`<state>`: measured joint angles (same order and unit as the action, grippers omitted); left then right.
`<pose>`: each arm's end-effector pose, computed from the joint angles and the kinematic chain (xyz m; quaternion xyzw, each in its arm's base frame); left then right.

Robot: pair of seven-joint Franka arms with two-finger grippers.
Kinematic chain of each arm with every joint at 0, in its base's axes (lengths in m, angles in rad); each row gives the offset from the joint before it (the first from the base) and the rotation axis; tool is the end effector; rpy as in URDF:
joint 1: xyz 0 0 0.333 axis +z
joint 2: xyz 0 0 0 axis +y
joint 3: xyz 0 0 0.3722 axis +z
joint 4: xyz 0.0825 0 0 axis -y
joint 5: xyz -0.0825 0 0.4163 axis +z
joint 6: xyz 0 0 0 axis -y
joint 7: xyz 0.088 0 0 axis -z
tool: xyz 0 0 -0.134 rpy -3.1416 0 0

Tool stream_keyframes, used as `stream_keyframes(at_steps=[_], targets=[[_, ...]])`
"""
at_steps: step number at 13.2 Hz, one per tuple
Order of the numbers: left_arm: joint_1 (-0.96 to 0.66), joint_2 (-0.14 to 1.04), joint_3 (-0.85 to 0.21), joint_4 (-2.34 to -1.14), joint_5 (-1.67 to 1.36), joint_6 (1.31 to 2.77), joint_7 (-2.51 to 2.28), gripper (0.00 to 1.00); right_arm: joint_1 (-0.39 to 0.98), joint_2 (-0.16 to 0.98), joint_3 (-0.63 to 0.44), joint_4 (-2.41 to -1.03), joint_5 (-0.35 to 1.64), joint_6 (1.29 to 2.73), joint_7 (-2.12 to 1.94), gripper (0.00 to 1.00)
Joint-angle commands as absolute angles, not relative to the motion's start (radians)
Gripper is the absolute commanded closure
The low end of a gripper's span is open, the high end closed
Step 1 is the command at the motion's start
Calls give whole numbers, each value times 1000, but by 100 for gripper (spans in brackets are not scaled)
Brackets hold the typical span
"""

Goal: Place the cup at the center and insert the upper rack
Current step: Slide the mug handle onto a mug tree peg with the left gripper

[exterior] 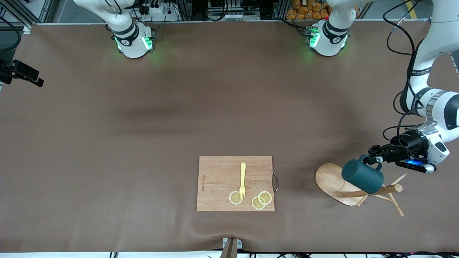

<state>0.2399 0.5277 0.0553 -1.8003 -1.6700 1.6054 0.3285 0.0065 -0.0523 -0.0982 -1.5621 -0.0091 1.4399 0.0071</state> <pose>0.7025 0.0721 0.3297 0.6431 0.2759 -0.0173 0.7141 0.5493 -0.0535 0.6768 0.9981 -0.0496 -0.0351 0.0005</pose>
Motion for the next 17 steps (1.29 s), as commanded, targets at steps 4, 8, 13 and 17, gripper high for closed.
stream_keyframes(at_steps=[4, 8, 13, 17], targets=[[276, 572, 41, -1779, -1730, 1531, 388, 100, 8, -51, -100, -1542, -15, 1437, -2, 0], [288, 615, 41, -1779, -1775, 1471, 445, 100, 8, -51, -100, -1542, -17, 1439, -2, 0], [299, 666, 41, -1778, -1845, 1390, 495, 100, 8, -51, -100, -1543, -15, 1439, -2, 0], [313, 683, 40, -1779, -1893, 1324, 509, 100, 8, -49, -100, -1543, -15, 1439, -2, 0]])
